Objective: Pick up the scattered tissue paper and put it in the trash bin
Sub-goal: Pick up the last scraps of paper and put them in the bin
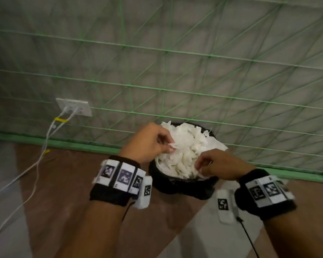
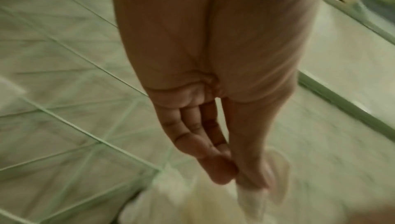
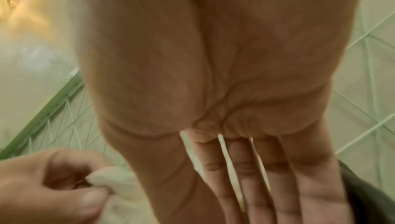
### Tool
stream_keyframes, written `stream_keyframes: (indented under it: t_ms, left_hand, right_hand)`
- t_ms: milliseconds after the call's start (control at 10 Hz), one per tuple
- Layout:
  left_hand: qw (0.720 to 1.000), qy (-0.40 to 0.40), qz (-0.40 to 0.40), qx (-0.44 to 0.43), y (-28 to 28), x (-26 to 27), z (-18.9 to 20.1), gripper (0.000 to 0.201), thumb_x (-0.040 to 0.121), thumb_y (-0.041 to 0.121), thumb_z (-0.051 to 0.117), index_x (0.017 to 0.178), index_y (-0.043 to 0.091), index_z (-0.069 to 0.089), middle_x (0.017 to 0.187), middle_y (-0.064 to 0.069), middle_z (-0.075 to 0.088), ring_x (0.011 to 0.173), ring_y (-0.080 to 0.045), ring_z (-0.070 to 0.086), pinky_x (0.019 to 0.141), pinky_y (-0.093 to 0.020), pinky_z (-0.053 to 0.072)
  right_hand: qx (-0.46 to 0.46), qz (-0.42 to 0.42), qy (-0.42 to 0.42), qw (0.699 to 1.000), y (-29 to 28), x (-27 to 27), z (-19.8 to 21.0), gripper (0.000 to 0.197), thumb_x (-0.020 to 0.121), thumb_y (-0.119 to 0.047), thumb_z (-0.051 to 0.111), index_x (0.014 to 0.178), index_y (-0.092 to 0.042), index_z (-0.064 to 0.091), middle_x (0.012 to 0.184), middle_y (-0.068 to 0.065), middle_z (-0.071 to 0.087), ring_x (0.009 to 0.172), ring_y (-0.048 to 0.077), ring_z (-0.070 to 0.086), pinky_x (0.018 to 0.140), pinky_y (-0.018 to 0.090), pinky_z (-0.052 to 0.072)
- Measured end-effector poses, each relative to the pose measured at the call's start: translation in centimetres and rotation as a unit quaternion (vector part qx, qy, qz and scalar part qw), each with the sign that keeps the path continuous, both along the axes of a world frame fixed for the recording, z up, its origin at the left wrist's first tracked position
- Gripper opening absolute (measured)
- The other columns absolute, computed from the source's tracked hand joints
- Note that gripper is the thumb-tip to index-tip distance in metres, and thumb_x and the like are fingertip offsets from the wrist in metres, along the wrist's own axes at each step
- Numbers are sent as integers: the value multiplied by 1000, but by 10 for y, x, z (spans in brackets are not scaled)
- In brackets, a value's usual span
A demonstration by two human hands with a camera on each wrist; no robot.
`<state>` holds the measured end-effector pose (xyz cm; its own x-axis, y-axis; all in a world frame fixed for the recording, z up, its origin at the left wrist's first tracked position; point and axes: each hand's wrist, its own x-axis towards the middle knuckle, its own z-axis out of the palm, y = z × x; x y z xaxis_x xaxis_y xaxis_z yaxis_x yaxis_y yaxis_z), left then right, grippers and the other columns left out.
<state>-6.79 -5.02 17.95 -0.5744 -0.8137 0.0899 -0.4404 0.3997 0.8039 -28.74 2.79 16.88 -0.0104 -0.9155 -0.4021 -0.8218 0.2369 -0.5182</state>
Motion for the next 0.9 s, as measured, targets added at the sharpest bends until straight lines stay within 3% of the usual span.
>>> stream_keyframes:
  t_ms: [100, 200, 300, 400, 500, 600, 700, 800, 900]
  left_hand:
    - [975, -198, -20, -101, 11, -35, -24, 15, 77, 11, 68, 88, 18, 75, 90, -6, 72, 84, -23, 67, 72, -27, 49]
    - [944, -310, -24, -109, 18, -52, -49, 25, 81, 4, 53, 98, 12, 69, 104, -16, 67, 99, -36, 63, 84, -39, 52]
    - [945, -320, -17, -63, 10, -50, -54, 30, 79, 1, 52, 102, 13, 67, 113, -15, 64, 107, -33, 60, 92, -40, 50]
    - [956, -294, -2, 0, -7, -40, -39, 25, 74, 2, 65, 91, 20, 70, 111, -5, 65, 103, -23, 63, 88, -32, 52]
    - [955, -294, -3, 38, -19, -31, -20, 27, 73, 1, 67, 90, 23, 68, 98, 3, 64, 94, -17, 63, 75, -25, 48]
    - [953, -299, 23, 50, -25, -34, -16, 29, 64, 3, 74, 74, 25, 59, 86, 7, 60, 81, -15, 59, 67, -26, 46]
    - [941, -327, 19, 88, -24, -40, -17, 35, 57, 5, 79, 72, 23, 53, 96, 1, 61, 81, -18, 58, 65, -26, 46]
    - [927, -359, 46, 103, -27, -39, -2, 19, 72, 8, 66, 89, 14, 60, 110, -7, 62, 99, -26, 62, 77, -32, 50]
    - [896, -423, 92, 97, -30, -20, 21, 9, 79, 20, 51, 83, 15, 57, 114, -11, 65, 106, -29, 62, 86, -35, 50]
  right_hand:
    - [6, -2, 18, 1000, 1, 11, -5, 21, 79, -9, 61, 97, -15, 70, 90, -6, 64, 87, 12, 61, 72, 21, 48]
    - [27, 5, 26, 999, 2, 13, 2, 22, 80, -6, 55, 95, -15, 68, 94, -2, 63, 86, 11, 57, 62, 15, 44]
    - [60, -6, -23, 998, 2, 3, 18, 19, 81, -3, 51, 84, -15, 65, 88, 8, 71, 73, 17, 64, 57, 21, 47]
    - [19, -104, -125, 987, -7, -21, 36, 19, 81, 1, 49, 73, -12, 59, 72, 9, 67, 61, 22, 61, 54, 25, 46]
    - [-124, -176, 26, 976, -29, -38, 32, 21, 81, -9, 51, 62, -19, 53, 68, 0, 61, 70, 25, 59, 57, 25, 41]
    - [-167, -210, 111, 957, -47, -21, 8, 16, 80, -12, 47, 66, -18, 51, 74, 3, 59, 81, 29, 61, 62, 27, 40]
    - [-121, -180, 90, 972, -55, 0, -10, 19, 78, -9, 46, 80, -16, 64, 90, 8, 69, 90, 31, 64, 69, 29, 46]
    - [-116, -198, 52, 972, -60, -6, 6, 28, 75, -4, 48, 89, -21, 66, 99, 5, 70, 94, 26, 64, 71, 26, 42]
    - [-109, -224, 55, 967, -53, -27, 38, 29, 73, -2, 49, 87, -21, 65, 95, 3, 70, 91, 25, 64, 69, 26, 43]
